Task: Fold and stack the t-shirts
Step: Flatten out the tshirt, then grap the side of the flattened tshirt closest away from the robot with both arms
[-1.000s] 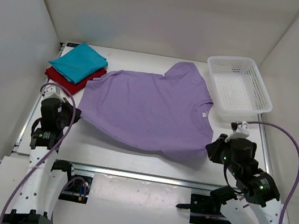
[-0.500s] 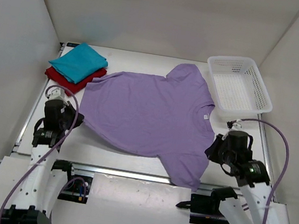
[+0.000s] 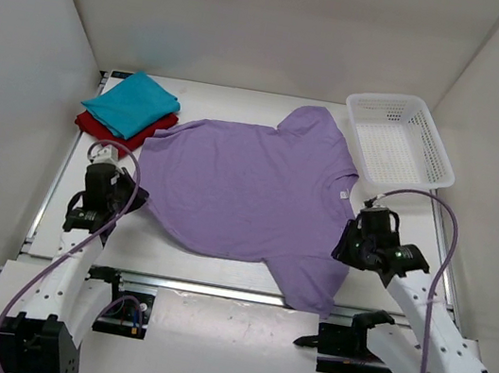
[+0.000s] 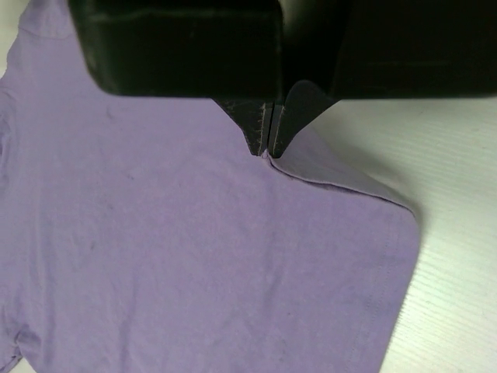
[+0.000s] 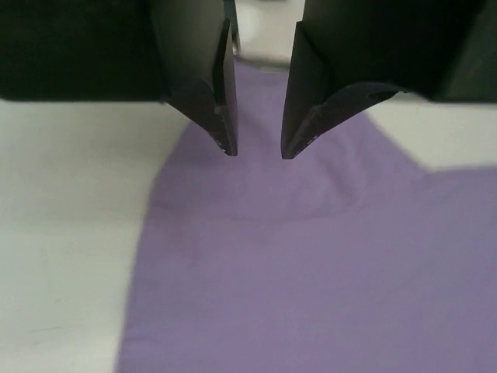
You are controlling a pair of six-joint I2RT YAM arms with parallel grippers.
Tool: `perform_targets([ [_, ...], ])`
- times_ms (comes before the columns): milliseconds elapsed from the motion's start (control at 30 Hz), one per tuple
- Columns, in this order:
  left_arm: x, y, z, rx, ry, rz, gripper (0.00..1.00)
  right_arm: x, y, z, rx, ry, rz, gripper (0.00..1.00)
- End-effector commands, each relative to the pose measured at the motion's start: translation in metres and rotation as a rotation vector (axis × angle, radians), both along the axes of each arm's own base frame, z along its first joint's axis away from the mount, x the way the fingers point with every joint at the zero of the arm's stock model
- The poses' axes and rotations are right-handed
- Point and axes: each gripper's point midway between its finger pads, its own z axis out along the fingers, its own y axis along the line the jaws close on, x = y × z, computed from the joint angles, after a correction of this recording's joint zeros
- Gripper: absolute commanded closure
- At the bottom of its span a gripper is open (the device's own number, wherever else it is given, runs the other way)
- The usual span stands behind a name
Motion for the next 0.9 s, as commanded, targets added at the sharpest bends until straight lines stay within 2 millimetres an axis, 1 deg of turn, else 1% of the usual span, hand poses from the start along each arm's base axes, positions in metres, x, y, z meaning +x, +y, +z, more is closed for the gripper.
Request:
perform_targets([
  [0, 0.011, -0.004, 0.018, 0.001, -0.092, -0.016, 0.97, 0.030, -0.027, -0.012, 0.034, -0.041, -0.131, 0.72],
  [33, 0.010, -0.008, 0.017, -0.018, -0.099, -0.030, 0.96, 0.042, -0.028, -0.009, 0.064, -0.096, -0.141, 0.70],
  [100, 0.009, -0.010, 0.016, -0.056, -0.122, -0.046, 0.94, 0.057, -0.048, -0.017, 0.068, -0.138, -0.232, 0.69],
  [167, 0.008, -0.008, 0.015, -0.075, -0.129, -0.048, 0.90, 0.065, -0.055, -0.027, 0.069, -0.085, -0.261, 0.68],
  [200, 0.009, -0.006, 0.015, -0.090, -0.133, -0.050, 0.88, 0.072, -0.055, -0.024, 0.070, -0.094, -0.268, 0.67],
  [233, 0.007, -0.007, 0.010, -0.102, -0.125, -0.053, 0.86, 0.075, -0.060, -0.031, 0.048, -0.070, -0.293, 0.64],
  [267, 0.006, -0.008, 0.009, -0.118, -0.128, -0.063, 0.85, 0.081, -0.062, -0.033, 0.029, -0.076, -0.305, 0.62],
  [300, 0.006, -0.008, 0.010, -0.120, -0.135, -0.067, 0.85, 0.087, -0.059, -0.033, 0.053, -0.087, -0.318, 0.61],
  [333, 0.005, -0.008, 0.007, -0.121, -0.133, -0.065, 0.88, 0.087, -0.058, -0.042, 0.056, -0.067, -0.337, 0.59],
  [367, 0.002, -0.009, 0.000, -0.125, -0.114, -0.068, 0.91, 0.092, -0.061, -0.048, 0.039, -0.067, -0.357, 0.59],
  [400, 0.002, -0.010, -0.001, -0.129, -0.118, -0.072, 0.97, 0.094, -0.058, -0.059, 0.039, -0.043, -0.367, 0.60],
  [433, 0.001, -0.010, -0.003, -0.131, -0.111, -0.072, 1.00, 0.096, -0.060, -0.062, 0.046, -0.037, -0.379, 0.60],
  [467, 0.000, -0.009, -0.004, -0.126, -0.108, -0.074, 1.00, 0.098, -0.060, -0.073, 0.047, -0.011, -0.399, 0.62],
  [500, 0.000, -0.011, -0.003, -0.121, -0.111, -0.085, 1.00, 0.100, -0.059, -0.079, 0.053, -0.007, -0.404, 0.78],
  [533, 0.000, -0.010, -0.003, -0.117, -0.111, -0.079, 1.00, 0.109, -0.057, -0.079, 0.080, -0.026, -0.411, 0.85],
  [567, 0.002, -0.008, 0.002, -0.110, -0.123, -0.075, 1.00, 0.110, -0.055, -0.083, 0.085, -0.012, -0.409, 0.95],
  [600, 0.003, -0.008, 0.003, -0.103, -0.124, -0.075, 1.00, 0.120, -0.050, -0.081, 0.099, -0.031, -0.404, 0.99],
  [633, 0.003, -0.010, 0.004, -0.108, -0.128, -0.084, 1.00, 0.132, -0.047, -0.073, 0.115, -0.079, -0.403, 0.99],
  [667, 0.004, -0.007, 0.005, -0.107, -0.126, -0.072, 1.00, 0.137, -0.039, -0.075, 0.146, -0.072, -0.380, 1.00],
  [700, 0.006, -0.005, 0.006, -0.108, -0.124, -0.063, 1.00, 0.148, -0.036, -0.075, 0.184, -0.069, -0.387, 1.00],
  [733, 0.006, -0.003, 0.004, -0.112, -0.117, -0.055, 1.00, 0.169, -0.035, -0.059, 0.210, -0.114, -0.392, 1.00],
  [767, 0.008, -0.003, 0.005, -0.109, -0.119, -0.058, 1.00, 0.175, -0.032, -0.065, 0.223, -0.086, -0.392, 1.00],
  [800, 0.010, 0.000, 0.009, -0.115, -0.123, -0.045, 1.00, 0.195, -0.031, -0.057, 0.250, -0.105, -0.387, 1.00],
  [833, 0.011, 0.003, 0.008, -0.111, -0.114, -0.037, 1.00, 0.214, -0.031, -0.043, 0.266, -0.138, -0.384, 1.00],
  [867, 0.015, 0.003, 0.011, -0.118, -0.113, -0.032, 1.00, 0.221, -0.032, -0.051, 0.264, -0.117, -0.385, 1.00],
])
